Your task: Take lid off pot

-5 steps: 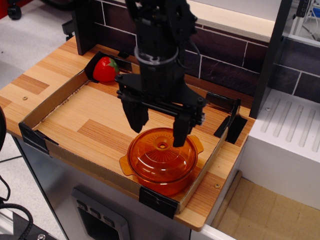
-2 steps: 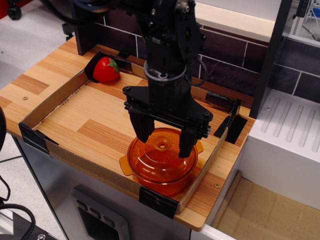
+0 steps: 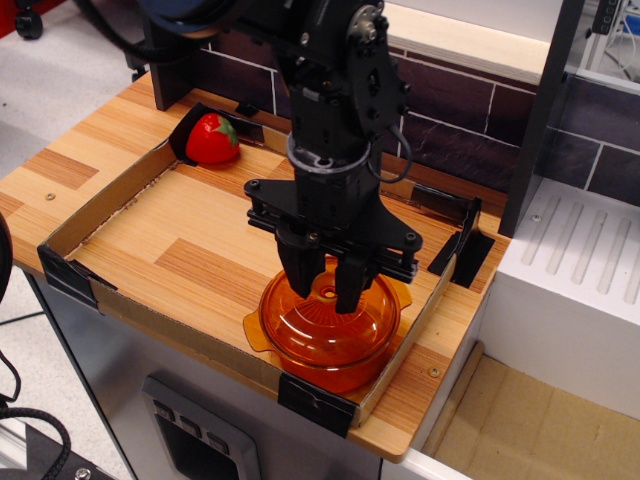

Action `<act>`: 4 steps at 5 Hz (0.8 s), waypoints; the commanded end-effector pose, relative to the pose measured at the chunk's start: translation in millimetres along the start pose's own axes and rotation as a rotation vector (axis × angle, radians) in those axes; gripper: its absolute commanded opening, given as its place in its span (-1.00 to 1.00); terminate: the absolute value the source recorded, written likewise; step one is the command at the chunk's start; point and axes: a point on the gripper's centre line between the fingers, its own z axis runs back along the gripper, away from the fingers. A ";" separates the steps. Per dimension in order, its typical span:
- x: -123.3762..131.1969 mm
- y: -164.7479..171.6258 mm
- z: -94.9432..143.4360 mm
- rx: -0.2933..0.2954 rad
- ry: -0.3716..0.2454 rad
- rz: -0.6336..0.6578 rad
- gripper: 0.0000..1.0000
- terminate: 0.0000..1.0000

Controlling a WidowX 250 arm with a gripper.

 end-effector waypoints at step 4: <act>42.9 38.5 87.1 -0.139 -0.080 0.178 -1.00 -1.00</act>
